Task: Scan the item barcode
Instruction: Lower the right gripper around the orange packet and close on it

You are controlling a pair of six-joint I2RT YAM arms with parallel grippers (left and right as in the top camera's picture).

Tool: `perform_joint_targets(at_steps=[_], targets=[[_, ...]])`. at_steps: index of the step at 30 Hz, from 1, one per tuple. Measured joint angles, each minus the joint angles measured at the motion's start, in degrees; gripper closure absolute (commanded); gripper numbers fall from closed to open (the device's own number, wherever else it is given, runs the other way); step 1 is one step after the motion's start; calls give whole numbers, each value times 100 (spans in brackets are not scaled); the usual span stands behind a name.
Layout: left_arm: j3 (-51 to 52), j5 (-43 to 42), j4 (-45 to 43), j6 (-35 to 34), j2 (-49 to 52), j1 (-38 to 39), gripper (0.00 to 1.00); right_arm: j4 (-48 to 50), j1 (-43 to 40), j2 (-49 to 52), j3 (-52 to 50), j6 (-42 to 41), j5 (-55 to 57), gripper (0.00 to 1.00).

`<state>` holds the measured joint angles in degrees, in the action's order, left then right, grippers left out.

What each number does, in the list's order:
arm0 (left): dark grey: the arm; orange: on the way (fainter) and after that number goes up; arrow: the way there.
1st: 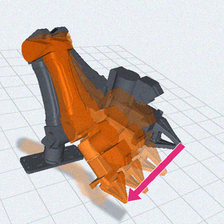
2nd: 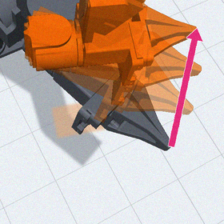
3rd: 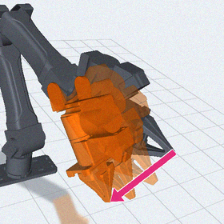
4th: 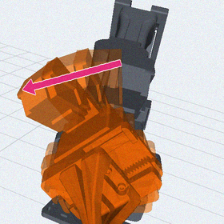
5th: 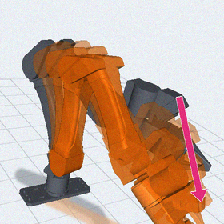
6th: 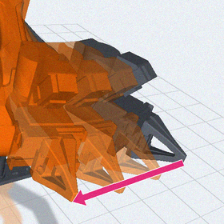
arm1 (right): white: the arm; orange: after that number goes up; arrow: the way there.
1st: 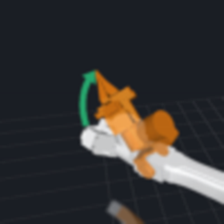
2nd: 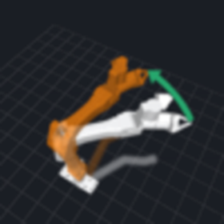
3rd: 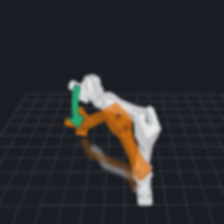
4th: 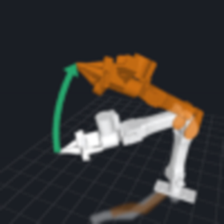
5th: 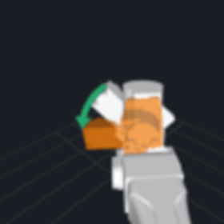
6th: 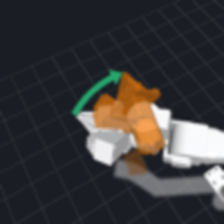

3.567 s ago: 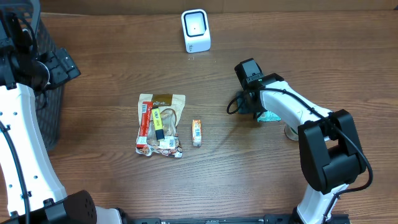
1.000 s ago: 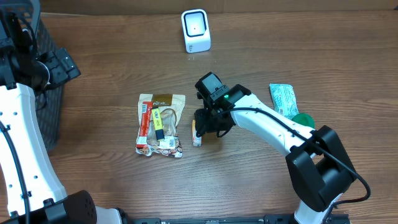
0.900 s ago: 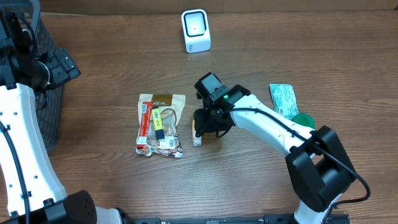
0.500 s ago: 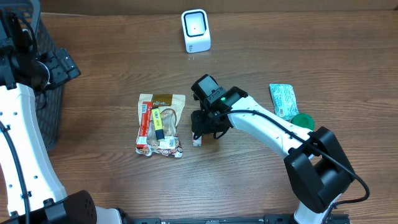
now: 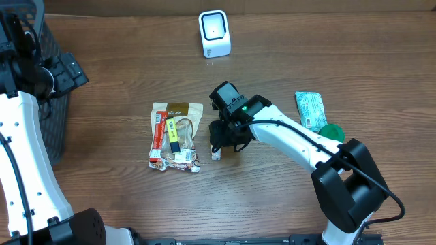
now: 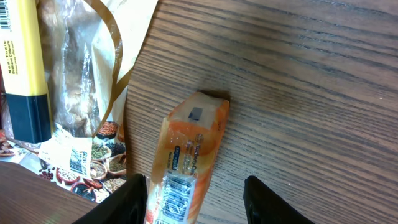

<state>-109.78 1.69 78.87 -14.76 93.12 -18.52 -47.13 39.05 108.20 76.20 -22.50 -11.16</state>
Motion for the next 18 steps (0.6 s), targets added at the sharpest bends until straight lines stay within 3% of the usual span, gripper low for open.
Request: perform_joint_targets(at_steps=[18], targets=[[0,0,0,0,0,0,0,2,214,0,0,0,151,50]])
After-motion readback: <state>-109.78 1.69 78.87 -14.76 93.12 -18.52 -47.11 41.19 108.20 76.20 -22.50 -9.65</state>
